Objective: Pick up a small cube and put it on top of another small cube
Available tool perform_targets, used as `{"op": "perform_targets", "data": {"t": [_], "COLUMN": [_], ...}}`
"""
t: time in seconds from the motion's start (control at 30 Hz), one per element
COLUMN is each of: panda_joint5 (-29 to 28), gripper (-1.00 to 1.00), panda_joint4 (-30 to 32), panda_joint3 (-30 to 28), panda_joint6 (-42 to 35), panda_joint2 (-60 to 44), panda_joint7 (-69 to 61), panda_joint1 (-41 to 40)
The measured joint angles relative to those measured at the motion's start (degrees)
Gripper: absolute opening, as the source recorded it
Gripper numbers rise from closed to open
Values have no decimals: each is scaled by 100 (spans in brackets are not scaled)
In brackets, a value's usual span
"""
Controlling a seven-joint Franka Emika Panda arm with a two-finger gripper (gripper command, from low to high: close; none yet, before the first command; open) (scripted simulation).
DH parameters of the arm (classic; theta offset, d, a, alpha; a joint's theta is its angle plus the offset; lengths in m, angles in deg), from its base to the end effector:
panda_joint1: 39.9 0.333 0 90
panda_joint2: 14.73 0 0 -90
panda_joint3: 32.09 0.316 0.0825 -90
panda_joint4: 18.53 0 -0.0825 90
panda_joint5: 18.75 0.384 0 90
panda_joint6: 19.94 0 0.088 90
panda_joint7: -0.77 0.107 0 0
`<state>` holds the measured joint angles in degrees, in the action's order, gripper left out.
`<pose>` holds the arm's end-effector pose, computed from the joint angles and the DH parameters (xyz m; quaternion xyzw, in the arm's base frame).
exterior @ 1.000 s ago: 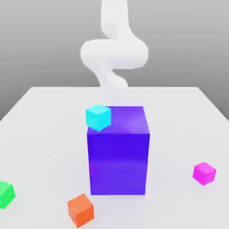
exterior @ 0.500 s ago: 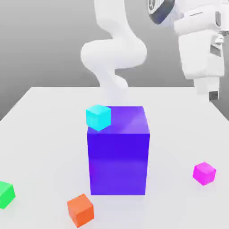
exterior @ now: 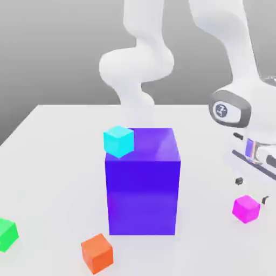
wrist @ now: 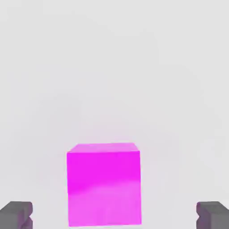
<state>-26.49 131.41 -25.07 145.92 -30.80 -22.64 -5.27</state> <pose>0.3113 0.2929 0.1550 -0.8075 -0.5899 -0.0007 0.0005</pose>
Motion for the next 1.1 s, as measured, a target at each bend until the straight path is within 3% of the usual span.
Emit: {"op": "perform_targets", "data": {"t": [0.03, 0.07, 0.3, 0.5, 0.57, 0.8, 1.1], "panda_joint5": [-76, -137, -149, 328, 456, 1054, 1539], "gripper": [0, -100, -100, -100, -100, -100, -100], "panda_joint4": [-40, -79, -87, 95, -127, -1066, -1441], "panda_joint3": [-93, -188, -210, 150, 148, -774, -2049], "panda_joint6": [163, 320, 342, -481, -642, -1207, -1634], "panda_joint2": [-206, -402, -446, 576, 553, 153, 61], "panda_joint7": [53, 97, 104, -314, -584, -967, -553], "panda_joint1": [79, 161, 181, -28, -187, -1479, -2776]}}
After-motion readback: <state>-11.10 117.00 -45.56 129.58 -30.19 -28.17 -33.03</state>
